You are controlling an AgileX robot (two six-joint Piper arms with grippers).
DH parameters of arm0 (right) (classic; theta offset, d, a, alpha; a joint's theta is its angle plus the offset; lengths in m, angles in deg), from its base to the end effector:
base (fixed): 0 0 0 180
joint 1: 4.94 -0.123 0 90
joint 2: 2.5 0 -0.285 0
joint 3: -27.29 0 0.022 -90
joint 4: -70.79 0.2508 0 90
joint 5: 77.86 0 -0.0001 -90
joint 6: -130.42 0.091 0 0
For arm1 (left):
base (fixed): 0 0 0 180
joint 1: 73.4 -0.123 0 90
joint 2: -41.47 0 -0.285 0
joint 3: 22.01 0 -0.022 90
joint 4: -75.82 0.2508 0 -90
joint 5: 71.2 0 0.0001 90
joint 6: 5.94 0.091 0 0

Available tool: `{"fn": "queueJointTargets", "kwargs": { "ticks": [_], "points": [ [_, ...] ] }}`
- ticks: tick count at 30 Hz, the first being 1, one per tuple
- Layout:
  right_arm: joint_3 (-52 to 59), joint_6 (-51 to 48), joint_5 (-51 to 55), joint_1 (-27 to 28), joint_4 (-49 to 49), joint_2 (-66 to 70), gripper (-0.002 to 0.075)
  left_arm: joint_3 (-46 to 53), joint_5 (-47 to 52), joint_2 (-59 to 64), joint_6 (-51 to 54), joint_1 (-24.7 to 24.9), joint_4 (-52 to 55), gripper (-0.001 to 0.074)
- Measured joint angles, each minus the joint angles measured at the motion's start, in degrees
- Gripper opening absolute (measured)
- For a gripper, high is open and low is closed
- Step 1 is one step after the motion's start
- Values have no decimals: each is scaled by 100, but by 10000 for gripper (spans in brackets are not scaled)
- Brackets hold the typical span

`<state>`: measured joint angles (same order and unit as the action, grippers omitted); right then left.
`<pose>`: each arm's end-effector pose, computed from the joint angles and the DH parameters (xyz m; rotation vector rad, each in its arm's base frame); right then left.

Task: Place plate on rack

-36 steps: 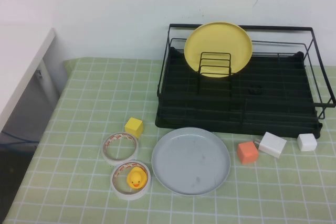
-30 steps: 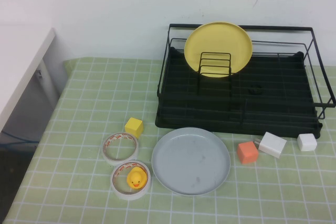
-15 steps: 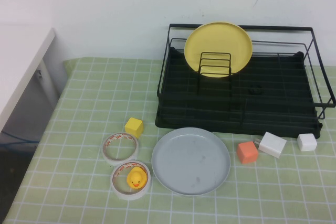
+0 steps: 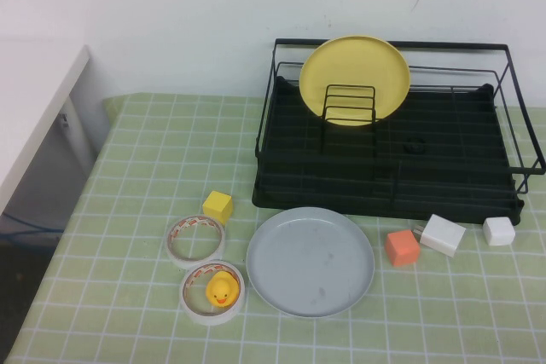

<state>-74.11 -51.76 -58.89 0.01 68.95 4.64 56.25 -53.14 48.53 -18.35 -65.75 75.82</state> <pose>0.0534 -0.0056 0.1758 0.0238 1.8288 -0.1186 0.0534 -0.0072 0.1793 -0.0752 1.8097 -0.2492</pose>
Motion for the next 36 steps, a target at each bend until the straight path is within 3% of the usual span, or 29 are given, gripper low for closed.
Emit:
{"fn": "queueJointTargets", "kwargs": {
  "ticks": [6, 11, 16, 26, 31, 36],
  "points": [
    [0, 0, 0, 0, 0, 0, 11, 0, -131, 0, -309, 0, -348, -2],
    [0, 0, 0, 0, 0, 0, 11, 11, -702, 0, -1942, 0, -3305, -2],
    [0, 0, 0, 0, 0, 0, 11, 11, -1186, 0, -2213, 0, -4330, -1],
    [0, 0, 0, 0, 0, 0, 11, 11, -1327, 0, -1965, 0, -4420, -1],
    [0, 0, 0, 0, 0, 0, 11, -730, -41, 252, -653, 0, -3355, -1],
    [0, -92, 0, 0, 0, 0, 11, -1805, 1172, 1396, -211, 0, -2216, -1]
  ]
}}
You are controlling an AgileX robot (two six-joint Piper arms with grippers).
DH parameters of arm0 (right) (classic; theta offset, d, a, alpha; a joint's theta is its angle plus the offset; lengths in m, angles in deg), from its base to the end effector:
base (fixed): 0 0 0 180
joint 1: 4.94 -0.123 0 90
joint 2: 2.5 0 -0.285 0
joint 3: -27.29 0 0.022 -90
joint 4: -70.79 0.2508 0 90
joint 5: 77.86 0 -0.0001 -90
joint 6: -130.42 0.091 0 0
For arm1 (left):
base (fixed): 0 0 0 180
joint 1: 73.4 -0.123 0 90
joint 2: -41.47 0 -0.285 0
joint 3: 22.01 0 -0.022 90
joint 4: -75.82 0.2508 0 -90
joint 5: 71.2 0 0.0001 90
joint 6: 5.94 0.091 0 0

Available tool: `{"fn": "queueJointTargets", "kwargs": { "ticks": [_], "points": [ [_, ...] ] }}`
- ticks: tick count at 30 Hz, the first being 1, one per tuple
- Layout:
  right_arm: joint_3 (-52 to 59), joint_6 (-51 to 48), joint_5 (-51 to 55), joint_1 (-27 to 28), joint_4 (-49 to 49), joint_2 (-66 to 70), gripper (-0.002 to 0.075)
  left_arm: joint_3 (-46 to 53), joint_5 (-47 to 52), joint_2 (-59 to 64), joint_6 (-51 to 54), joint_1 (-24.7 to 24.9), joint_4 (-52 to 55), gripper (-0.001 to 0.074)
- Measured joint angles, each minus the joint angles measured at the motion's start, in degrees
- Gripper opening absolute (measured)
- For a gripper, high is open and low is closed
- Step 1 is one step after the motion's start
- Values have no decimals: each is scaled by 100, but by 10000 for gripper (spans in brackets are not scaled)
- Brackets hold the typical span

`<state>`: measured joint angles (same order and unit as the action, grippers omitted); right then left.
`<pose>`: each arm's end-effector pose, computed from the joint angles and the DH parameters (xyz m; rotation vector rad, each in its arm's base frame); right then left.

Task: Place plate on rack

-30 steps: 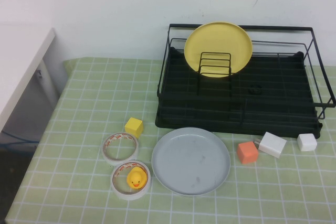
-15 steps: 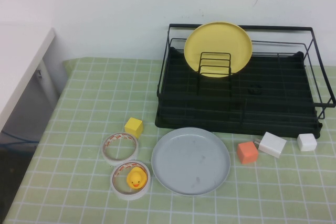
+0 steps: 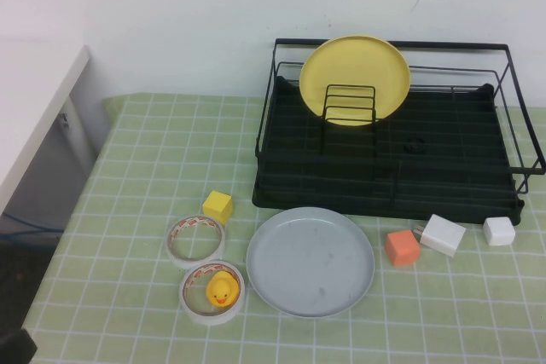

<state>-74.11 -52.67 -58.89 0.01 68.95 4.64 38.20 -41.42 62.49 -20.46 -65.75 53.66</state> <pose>0.0534 -0.0056 0.1758 0.0093 1.8293 -0.1298 0.0600 -0.0253 0.2558 -0.3169 1.9302 -0.6658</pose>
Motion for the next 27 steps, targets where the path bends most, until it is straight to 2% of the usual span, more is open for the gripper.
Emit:
{"fn": "queueJointTargets", "kwargs": {
  "ticks": [6, 12, 16, 22, 27],
  "points": [
    [0, -99, 0, 0, 25, 0, 11, -1739, 1404, 1523, 1252, 0, 361, -1],
    [-8, -112, 0, 0, 598, 0, 11, -2916, 1674, 2949, 1453, 0, 1299, -1],
    [-8, -112, 9, 0, 898, 0, 11, -3266, 1675, 3847, 1453, 45, 1418, -1],
    [-8, -112, 9, 0, 1080, 0, 11, -3341, 1571, 4926, 1419, 868, 1590, -1],
    [-8, -112, 13, 0, 1140, 0, 11, -3477, 1318, 5875, 776, 1729, 2102, 4]
  ]
}}
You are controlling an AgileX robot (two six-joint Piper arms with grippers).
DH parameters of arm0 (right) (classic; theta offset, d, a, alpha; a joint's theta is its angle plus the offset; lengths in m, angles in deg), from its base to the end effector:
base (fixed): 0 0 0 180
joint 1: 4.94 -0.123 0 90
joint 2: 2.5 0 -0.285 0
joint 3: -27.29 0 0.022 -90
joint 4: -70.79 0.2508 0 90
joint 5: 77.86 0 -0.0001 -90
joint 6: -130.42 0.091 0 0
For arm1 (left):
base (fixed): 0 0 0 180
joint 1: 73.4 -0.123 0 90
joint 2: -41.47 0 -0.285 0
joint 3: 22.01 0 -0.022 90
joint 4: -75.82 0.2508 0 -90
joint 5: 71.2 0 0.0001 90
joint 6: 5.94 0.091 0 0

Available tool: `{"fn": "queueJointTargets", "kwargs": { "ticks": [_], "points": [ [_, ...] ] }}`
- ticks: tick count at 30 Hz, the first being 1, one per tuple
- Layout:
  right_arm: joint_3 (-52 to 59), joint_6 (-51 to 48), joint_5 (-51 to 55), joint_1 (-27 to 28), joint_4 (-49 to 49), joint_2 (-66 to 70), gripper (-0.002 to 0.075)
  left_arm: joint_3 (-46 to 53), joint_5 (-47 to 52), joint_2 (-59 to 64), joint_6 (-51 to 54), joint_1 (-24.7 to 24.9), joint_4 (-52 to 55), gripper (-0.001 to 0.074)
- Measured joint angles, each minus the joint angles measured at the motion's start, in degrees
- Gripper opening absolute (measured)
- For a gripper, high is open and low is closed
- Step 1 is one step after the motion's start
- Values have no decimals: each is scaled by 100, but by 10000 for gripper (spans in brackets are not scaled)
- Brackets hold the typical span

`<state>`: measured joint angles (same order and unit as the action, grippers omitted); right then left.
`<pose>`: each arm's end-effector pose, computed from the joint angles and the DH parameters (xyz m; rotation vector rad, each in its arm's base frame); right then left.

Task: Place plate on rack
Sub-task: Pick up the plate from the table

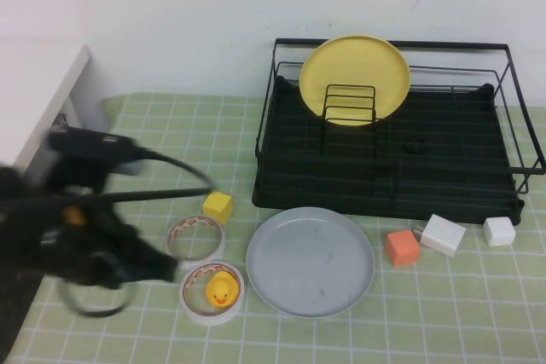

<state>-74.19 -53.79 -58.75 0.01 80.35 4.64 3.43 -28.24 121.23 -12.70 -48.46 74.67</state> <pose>0.0538 0.0003 0.1765 0.1172 1.8204 0.0482 0.2217 -0.1045 0.2816 0.3973 2.5722 -0.2251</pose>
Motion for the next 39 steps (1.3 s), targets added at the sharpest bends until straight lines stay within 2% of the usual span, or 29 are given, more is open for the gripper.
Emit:
{"fn": "queueJointTargets", "kwargs": {
  "ticks": [2, 4, 9, 11, 14, 17, 25, 32, 39],
  "points": [
    [0, 0, 0, 0, 75, 0, 11, -178, -35, 383, -216, 259, 150, 26],
    [0, 0, 9, 0, 126, 0, 11, -445, -60, 787, -317, 405, 198, 79],
    [0, 0, 9, 0, 134, 0, 11, -1221, -100, 1877, -414, 483, 185, 295],
    [0, 0, 9, 0, 134, 0, 11, -1472, -141, 2284, -481, 483, 158, 356],
    [0, 0, 13, 0, 134, 0, 11, -1789, -362, 2807, -673, 483, 145, 398],
    [0, 0, 13, 0, 139, 0, 11, -2030, -602, 3296, -790, 483, 145, 395],
    [0, 0, 13, 0, 139, 0, 11, -2506, -906, 4384, -829, 483, -179, 308],
    [0, 0, 13, 0, 139, 0, 11, -2947, -937, 4918, -813, 422, -497, 308],
    [0, 0, 13, 0, 147, 0, 11, -3044, -930, 5295, -91, -4, -1404, 311]
  ]
}}
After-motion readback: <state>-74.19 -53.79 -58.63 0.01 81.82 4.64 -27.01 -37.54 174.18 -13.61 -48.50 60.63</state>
